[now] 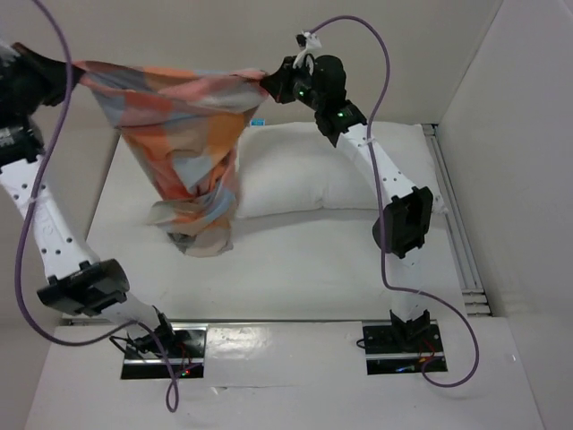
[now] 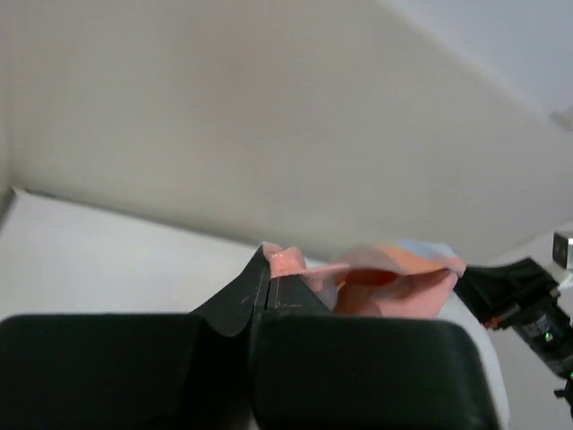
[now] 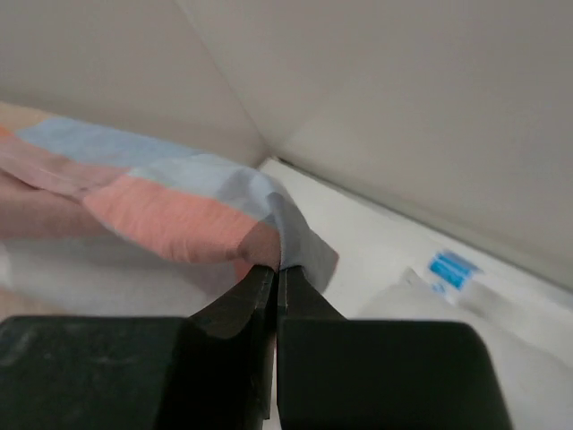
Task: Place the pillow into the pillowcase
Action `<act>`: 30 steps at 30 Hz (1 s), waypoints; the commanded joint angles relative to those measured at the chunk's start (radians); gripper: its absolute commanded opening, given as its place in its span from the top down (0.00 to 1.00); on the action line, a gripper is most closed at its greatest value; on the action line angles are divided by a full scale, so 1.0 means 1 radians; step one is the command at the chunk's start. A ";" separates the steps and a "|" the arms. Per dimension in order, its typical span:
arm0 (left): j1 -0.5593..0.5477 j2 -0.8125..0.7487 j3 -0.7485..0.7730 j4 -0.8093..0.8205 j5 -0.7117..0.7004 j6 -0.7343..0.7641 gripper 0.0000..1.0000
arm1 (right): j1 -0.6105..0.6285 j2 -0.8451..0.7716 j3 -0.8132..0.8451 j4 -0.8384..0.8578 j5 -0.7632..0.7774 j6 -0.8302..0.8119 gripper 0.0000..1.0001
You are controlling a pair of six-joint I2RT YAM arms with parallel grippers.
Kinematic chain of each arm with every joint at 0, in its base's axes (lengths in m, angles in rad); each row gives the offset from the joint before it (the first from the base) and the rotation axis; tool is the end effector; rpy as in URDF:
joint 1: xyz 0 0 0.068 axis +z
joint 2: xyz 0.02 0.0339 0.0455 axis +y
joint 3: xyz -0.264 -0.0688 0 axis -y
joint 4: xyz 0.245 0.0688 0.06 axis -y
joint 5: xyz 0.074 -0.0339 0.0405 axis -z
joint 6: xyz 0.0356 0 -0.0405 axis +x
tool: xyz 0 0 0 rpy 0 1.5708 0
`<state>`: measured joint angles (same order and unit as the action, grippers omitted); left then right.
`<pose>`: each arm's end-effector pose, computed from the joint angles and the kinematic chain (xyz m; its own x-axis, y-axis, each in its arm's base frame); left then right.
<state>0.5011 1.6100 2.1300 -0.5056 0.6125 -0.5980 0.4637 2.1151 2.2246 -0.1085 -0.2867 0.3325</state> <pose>0.2872 0.1340 0.5526 -0.0521 -0.5538 -0.8310 0.0989 0.8252 -0.5561 0.4443 0.2335 0.4259 -0.2217 0.2392 -0.9453 -0.6449 0.6912 0.3261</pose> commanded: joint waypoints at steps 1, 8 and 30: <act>0.123 -0.090 0.079 0.091 0.059 -0.101 1.00 | 0.018 -0.038 0.148 0.319 -0.161 0.063 1.00; 0.246 -0.134 0.030 0.147 0.209 -0.140 1.00 | 0.015 -0.064 -0.026 0.260 -0.145 0.039 1.00; -0.289 -0.605 -0.952 -0.171 -0.065 0.150 1.00 | -0.183 -0.068 -0.258 0.113 -0.071 0.126 1.00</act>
<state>0.2111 1.0607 1.2140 -0.6266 0.6228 -0.5148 0.2989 2.2322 2.0075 -0.0750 -0.3794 0.4778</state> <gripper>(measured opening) 0.029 0.015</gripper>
